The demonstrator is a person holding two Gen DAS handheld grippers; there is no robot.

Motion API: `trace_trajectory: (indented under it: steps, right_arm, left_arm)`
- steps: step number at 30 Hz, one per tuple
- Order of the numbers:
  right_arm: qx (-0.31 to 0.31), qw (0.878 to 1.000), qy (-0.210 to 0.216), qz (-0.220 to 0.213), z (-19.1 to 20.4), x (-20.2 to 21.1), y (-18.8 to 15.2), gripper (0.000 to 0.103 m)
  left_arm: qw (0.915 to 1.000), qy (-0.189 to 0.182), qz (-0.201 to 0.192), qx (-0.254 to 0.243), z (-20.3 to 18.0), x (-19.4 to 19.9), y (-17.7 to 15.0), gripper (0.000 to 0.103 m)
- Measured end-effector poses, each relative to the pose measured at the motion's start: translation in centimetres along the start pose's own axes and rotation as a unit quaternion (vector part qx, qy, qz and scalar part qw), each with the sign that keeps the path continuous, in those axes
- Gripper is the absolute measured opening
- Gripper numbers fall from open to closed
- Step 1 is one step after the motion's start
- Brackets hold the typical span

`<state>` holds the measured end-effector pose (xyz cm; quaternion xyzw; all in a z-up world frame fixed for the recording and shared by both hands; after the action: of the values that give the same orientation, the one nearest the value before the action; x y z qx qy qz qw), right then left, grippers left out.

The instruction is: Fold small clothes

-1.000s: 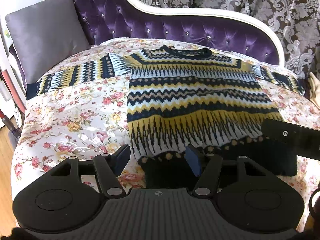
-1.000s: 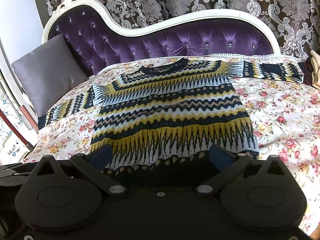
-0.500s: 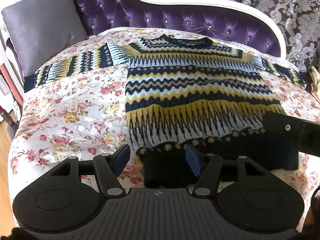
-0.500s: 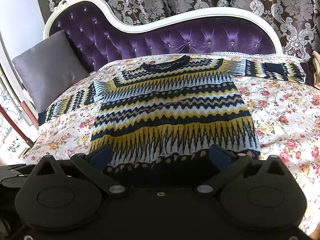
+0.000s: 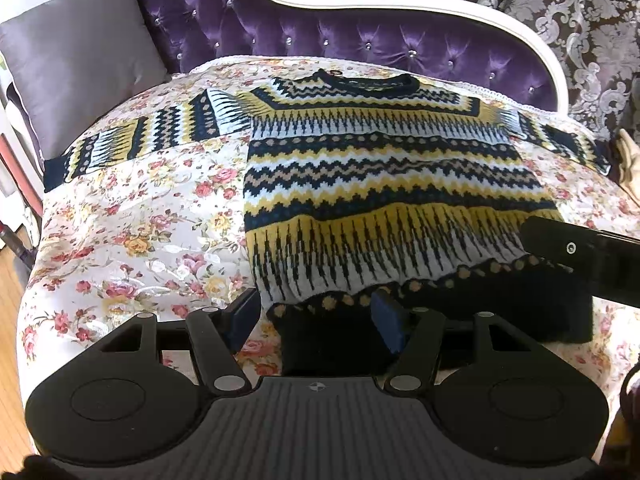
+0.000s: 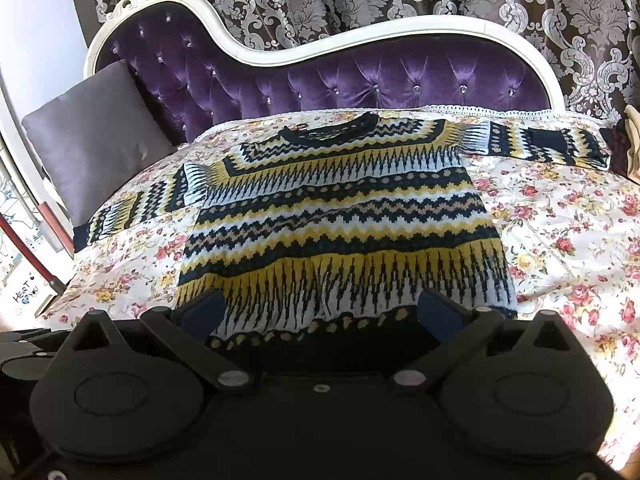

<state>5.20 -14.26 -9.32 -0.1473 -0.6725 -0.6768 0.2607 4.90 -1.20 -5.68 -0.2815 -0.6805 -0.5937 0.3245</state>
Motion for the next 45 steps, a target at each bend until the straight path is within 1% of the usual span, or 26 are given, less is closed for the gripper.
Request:
trace_trajectory:
  steps: [11, 35, 45]
  right_arm:
    - [0.002, 1.000, -0.002, -0.011, -0.7, 0.4, 1.3, 0.102]
    - [-0.003, 1.000, 0.013, -0.001, -0.9, -0.6, 1.5, 0.102]
    - [-0.003, 1.000, 0.015, -0.001, -0.9, -1.0, 1.6, 0.102]
  left_arm:
    - [0.9999, -0.006, 0.009, 0.002, -0.7, -0.2, 0.5, 0.059]
    - [0.9995, -0.002, 0.033, 0.003, -0.9, -1.2, 0.8, 0.059]
    - [0.9995, 0.002, 0.032, 0.003, -0.9, -1.7, 1.4, 0.059]
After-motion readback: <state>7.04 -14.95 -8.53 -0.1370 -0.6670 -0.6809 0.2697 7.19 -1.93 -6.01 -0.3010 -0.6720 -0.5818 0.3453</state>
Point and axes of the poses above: each gripper's, at about its wrist camera, not at the fingertips, and x roughly against the way its jaws point, z to its left, y to its top, the point moved 5 cm from there along -x, roughly the way its jaws point, and after that the axes turned 9 degrees about x, right-handed, at the moved point
